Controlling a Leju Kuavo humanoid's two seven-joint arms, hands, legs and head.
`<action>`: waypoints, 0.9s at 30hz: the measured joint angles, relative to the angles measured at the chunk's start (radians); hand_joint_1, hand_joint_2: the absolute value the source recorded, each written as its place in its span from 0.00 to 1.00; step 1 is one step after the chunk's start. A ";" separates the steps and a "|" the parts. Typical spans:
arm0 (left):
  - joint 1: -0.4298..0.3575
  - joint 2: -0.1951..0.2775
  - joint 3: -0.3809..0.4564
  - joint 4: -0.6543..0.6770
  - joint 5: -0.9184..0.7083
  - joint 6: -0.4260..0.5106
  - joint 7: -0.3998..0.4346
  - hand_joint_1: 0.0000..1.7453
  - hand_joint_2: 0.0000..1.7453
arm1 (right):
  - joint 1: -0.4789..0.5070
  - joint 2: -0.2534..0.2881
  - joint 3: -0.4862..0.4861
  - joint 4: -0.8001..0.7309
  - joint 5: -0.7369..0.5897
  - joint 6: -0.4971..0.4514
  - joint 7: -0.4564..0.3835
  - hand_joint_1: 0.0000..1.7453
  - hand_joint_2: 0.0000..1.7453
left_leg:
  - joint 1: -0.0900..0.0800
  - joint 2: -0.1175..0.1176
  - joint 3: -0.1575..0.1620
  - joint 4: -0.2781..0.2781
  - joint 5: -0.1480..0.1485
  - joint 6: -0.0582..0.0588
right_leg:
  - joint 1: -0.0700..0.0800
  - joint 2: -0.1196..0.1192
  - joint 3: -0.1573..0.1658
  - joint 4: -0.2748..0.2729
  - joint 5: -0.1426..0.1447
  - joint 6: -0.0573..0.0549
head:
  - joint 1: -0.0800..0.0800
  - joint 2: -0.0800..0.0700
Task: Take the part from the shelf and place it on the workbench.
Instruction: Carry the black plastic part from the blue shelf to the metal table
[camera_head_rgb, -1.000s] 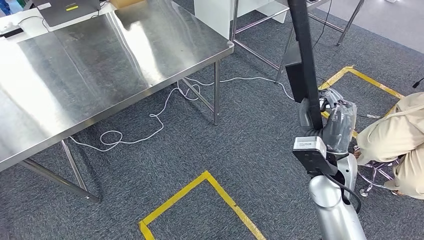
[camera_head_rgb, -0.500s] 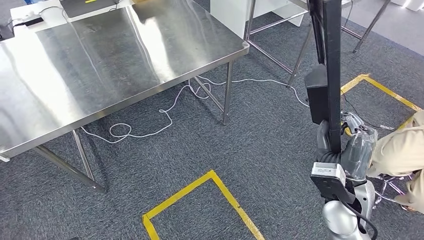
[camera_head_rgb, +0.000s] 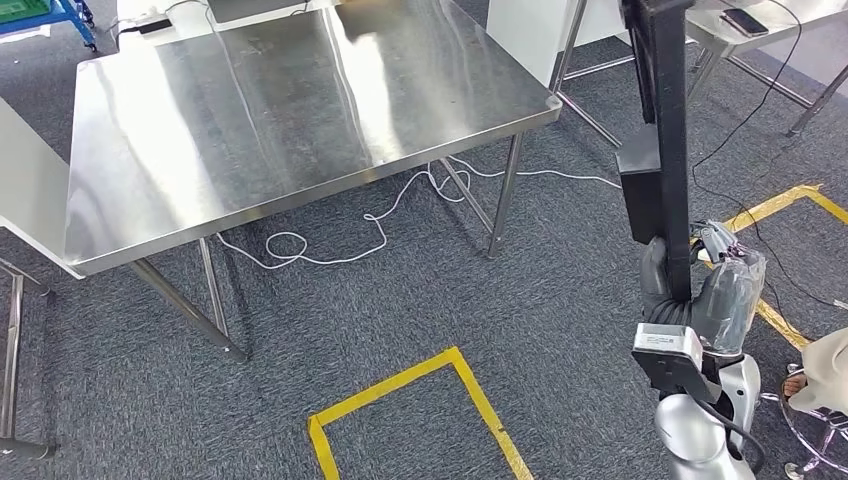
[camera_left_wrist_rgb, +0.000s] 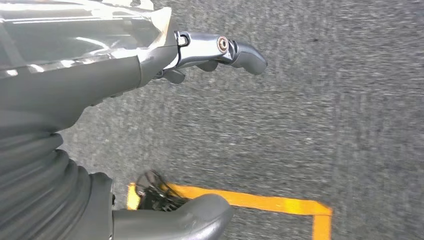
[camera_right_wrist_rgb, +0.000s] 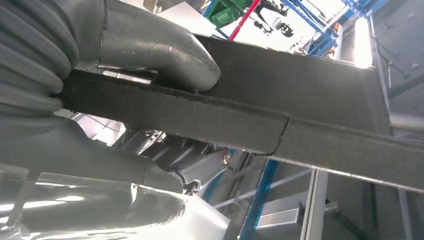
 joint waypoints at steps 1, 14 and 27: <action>0.004 0.001 0.002 0.000 -0.001 0.000 0.000 0.00 1.00 | -0.006 0.001 0.000 0.006 -0.003 -0.002 -0.001 1.00 1.00 | 0.001 0.001 -0.001 0.000 0.001 0.004 | 0.001 0.000 -0.001 0.000 0.001 -0.001 | 0.000 0.000; 0.007 0.003 -0.001 0.000 -0.055 0.010 0.015 0.00 1.00 | -0.017 0.002 0.001 0.046 -0.008 -0.024 0.000 1.00 1.00 | 0.011 0.007 0.003 -0.007 0.000 -0.014 | 0.015 0.003 -0.002 0.001 0.000 -0.013 | 0.000 0.000; 0.008 0.007 -0.040 0.000 -0.097 0.008 0.032 0.00 1.00 | 0.023 -0.006 -0.013 0.065 -0.121 0.009 -0.016 1.00 1.00 | 0.002 0.009 0.001 -0.005 -0.001 -0.023 | 0.010 0.003 -0.003 0.001 0.000 -0.012 | 0.000 0.000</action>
